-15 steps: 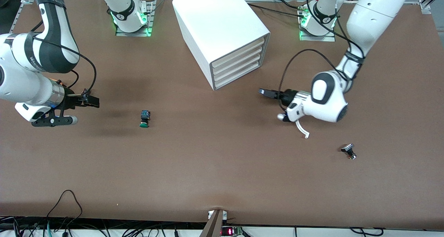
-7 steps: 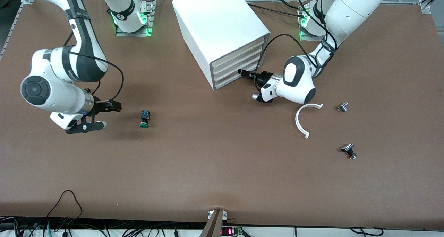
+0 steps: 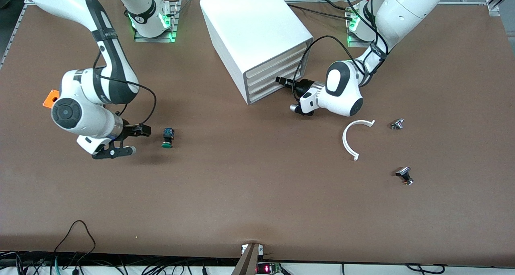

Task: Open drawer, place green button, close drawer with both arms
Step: 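Hook the left gripper on the drawer while the right gripper grasps the button, then pull the lowest drawer open with the left gripper, then lift the green button with the right gripper while the left gripper withdraws, then carry the green button into the open drawer with the right gripper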

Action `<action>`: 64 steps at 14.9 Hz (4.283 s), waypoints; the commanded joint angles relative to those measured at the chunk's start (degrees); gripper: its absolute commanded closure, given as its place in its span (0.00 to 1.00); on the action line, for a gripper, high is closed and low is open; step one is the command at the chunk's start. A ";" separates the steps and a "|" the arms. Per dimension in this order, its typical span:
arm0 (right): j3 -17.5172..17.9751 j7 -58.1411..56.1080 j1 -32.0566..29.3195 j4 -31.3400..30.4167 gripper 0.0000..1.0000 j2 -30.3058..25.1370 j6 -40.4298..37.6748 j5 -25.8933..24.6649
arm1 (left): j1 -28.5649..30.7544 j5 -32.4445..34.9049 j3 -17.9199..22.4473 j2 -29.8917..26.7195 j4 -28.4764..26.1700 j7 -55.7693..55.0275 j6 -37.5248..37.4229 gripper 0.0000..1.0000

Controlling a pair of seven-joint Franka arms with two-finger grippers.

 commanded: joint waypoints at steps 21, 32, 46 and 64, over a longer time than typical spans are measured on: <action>1.35 12.80 5.92 -11.04 0.06 5.78 19.43 1.93 | 3.20 0.07 5.61 -1.90 -1.54 1.42 0.10 1.00; 4.78 13.42 5.92 -11.05 0.75 5.25 18.99 1.76 | 5.22 5.97 11.88 -2.60 6.02 1.68 0.28 0.00; 7.06 -5.72 5.92 5.46 0.86 3.58 10.56 0.97 | 11.11 27.53 19.17 -20.15 9.61 1.33 6.29 0.00; 9.87 -39.56 27.88 23.39 0.86 9.90 9.50 -8.79 | 12.25 58.62 18.91 -27.82 29.84 -17.83 -31.27 0.00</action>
